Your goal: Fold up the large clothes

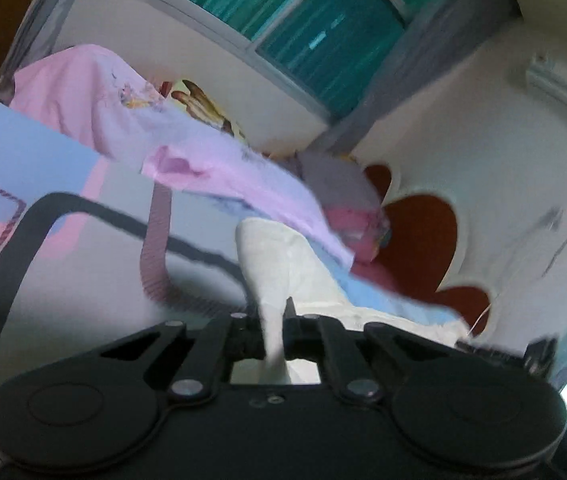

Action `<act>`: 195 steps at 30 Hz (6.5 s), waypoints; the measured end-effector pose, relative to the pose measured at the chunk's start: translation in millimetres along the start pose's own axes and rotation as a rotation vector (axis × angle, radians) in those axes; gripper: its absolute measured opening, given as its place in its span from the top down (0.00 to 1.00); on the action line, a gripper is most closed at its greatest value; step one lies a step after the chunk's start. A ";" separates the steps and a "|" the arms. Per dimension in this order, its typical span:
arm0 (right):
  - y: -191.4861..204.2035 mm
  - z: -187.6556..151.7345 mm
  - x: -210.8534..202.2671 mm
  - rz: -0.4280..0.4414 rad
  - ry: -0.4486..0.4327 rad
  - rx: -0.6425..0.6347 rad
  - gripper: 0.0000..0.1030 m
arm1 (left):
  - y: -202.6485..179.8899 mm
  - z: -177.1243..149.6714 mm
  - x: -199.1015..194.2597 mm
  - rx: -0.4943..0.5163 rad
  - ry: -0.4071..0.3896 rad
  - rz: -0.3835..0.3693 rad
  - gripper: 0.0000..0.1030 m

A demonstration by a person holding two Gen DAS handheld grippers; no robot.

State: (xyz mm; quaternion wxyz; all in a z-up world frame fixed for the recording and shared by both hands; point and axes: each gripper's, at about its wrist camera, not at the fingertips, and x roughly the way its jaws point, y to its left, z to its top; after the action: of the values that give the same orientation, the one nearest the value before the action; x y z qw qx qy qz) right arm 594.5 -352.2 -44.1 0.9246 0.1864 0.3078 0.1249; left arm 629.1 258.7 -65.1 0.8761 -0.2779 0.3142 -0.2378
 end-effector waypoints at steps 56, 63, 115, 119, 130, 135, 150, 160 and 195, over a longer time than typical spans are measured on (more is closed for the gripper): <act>12.0 -151.7 -122.4 -0.259 -0.039 0.248 0.27 | -50.1 -156.8 -122.1 0.100 -0.113 0.569 0.18; -8.7 -196.2 -137.7 -0.089 -0.078 0.658 0.05 | -30.7 -211.4 -141.0 -0.399 -0.160 0.306 0.28; 12.6 -185.7 -142.4 -0.095 -0.108 0.660 0.77 | -66.6 -206.4 -110.7 -0.490 -0.238 0.285 0.82; 17.6 -197.4 -165.7 -0.090 -0.103 0.650 0.77 | -82.7 -220.1 -131.9 -0.460 -0.232 0.300 0.82; 22.0 -235.5 -232.2 -0.077 -0.094 0.652 0.77 | -117.6 -272.4 -186.9 -0.432 -0.227 0.320 0.82; 25.1 -248.8 -255.7 -0.076 -0.088 0.644 0.77 | -124.3 -292.2 -206.4 -0.440 -0.230 0.319 0.82; 26.2 -286.8 -299.3 -0.080 -0.058 0.633 0.77 | -127.1 -334.8 -240.4 -0.452 -0.228 0.311 0.82; 13.5 -316.8 -308.0 -0.076 -0.032 0.698 0.77 | -116.3 -351.8 -241.2 -0.436 -0.196 0.331 0.81; 217.7 -264.5 -213.6 -0.045 0.052 -0.013 1.00 | -102.9 -362.1 -241.8 -0.506 -0.267 0.367 0.61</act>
State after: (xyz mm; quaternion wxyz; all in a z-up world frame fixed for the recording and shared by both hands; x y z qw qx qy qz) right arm 239.8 -159.5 -36.7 0.9201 0.1700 0.3349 0.1109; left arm 190.2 204.1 -133.1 0.8409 -0.4539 0.2908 0.0478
